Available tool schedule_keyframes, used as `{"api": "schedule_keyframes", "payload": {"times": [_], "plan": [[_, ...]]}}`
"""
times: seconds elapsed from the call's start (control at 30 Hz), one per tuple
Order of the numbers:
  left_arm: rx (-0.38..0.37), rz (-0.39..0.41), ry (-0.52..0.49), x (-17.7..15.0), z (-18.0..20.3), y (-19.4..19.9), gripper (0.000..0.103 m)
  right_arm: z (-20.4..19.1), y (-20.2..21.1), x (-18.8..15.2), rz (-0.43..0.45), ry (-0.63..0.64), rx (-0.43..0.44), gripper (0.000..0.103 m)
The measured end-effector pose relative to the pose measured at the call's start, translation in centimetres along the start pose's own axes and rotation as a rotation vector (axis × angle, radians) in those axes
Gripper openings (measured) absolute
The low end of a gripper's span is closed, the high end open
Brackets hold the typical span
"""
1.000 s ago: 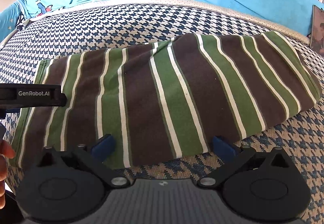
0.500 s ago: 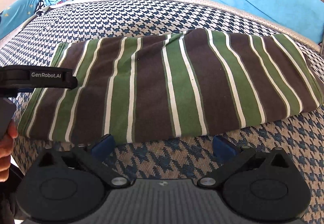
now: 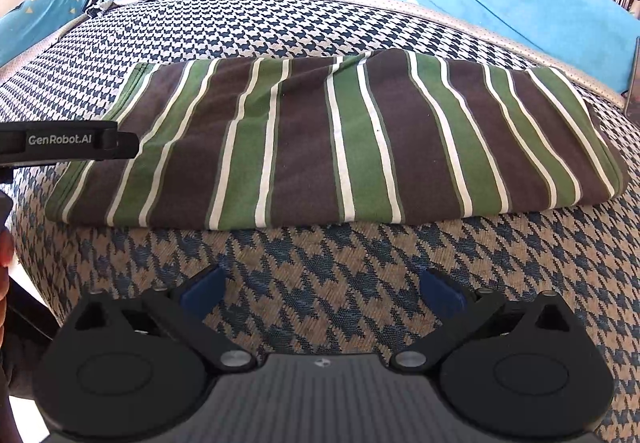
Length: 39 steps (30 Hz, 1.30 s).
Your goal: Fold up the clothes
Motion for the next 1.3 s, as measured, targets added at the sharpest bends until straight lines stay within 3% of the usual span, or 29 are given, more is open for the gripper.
{"api": "schedule_keyframes", "payload": {"times": [0.17,0.63,0.83,0.9,1.1,1.3], "plan": [[0.015,0.004,-0.056,-1.4,0.5,0.0,0.103,0.2,0.5,-0.6,0.001,-0.003,0.003,0.103],[0.031,0.025,-0.057,-2.4,0.4,0.0,0.103,1.2,2.8,-3.3,0.062,-0.018,-0.014,0.103],[0.02,0.025,-0.064,-2.4,0.3,0.0,0.103,1.2,3.1,-3.7,0.042,0.024,0.003,0.103],[0.014,0.029,-0.071,-2.4,0.3,0.1,0.103,1.6,3.2,-3.5,0.035,0.057,0.011,0.103],[0.004,0.04,-0.076,-2.4,0.2,0.1,0.103,4.3,5.1,-0.6,0.134,0.066,0.022,0.103],[0.013,0.041,-0.071,-2.4,0.3,0.1,0.103,7.0,4.2,2.0,0.122,0.078,0.022,0.103]]}}
Point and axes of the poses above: each gripper's, at about its wrist camera, not at the fingertips, and y roughly against the way its jaws point, z to its right, x to its top, the point moved 10 cm from there along -y, roughly the way its jaws point, and after that the axes turned 4 degrees about -y, right-handed, at the moved point
